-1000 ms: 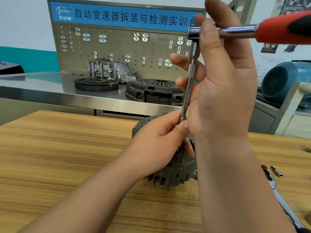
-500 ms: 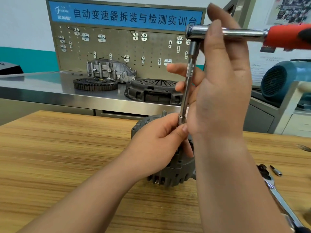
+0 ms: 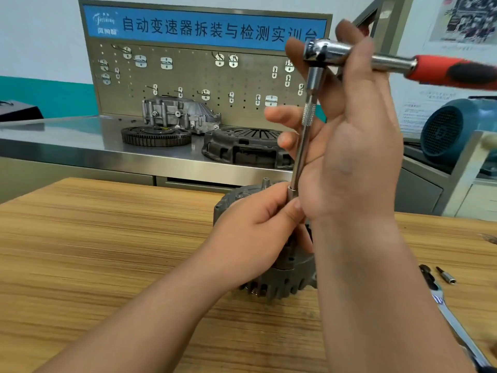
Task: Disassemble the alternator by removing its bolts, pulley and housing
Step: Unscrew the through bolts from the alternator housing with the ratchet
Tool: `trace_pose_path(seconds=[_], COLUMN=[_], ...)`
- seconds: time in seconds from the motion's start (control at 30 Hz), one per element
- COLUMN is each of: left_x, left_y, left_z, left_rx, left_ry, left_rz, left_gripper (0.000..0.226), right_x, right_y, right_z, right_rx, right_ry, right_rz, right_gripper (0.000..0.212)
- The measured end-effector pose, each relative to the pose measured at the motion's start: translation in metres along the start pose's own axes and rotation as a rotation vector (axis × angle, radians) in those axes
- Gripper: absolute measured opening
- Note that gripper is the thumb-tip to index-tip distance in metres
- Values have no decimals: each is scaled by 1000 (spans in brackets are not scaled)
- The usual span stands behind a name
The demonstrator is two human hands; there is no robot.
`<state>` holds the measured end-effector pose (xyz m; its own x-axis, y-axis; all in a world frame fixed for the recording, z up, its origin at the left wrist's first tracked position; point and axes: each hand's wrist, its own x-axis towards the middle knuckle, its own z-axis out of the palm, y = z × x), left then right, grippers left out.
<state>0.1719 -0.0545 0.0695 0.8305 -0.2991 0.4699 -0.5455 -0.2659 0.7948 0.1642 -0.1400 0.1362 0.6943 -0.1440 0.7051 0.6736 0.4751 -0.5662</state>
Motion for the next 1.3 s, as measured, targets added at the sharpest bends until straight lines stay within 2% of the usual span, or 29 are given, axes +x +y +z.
trace_pose_path(seconds=[0.2,0.4,0.7,0.83,0.97,1.1,1.3], left_x=[-1,-2,0,1,1,1,-2], left_y=[3,1,5,5,8,6,4], left_z=[1,0,-2,-2,-1,0,1], left_rx=[34,-9,-4,26,24,-11,-34], left_ry=[13,4,-12,10,30,33,19], left_rz=[-27,6,54,62,32,7,31], left_gripper=[29,26,29,21,19,19,28], right_x=[-1,0,2,3,1,0,0], right_y=[0,-1,-1,-2,-2,-1,-2], right_z=[4,3,0,-2,0,5,2], right_rx=[-99,-26,5,19,-73,-171,-54], right_ry=[-55,-38,-8,3,-8,-31,-7], right_rz=[-144,-62,-16,2,-102,-205,-60], right_gripper=[18,28,33,29,16,13,27])
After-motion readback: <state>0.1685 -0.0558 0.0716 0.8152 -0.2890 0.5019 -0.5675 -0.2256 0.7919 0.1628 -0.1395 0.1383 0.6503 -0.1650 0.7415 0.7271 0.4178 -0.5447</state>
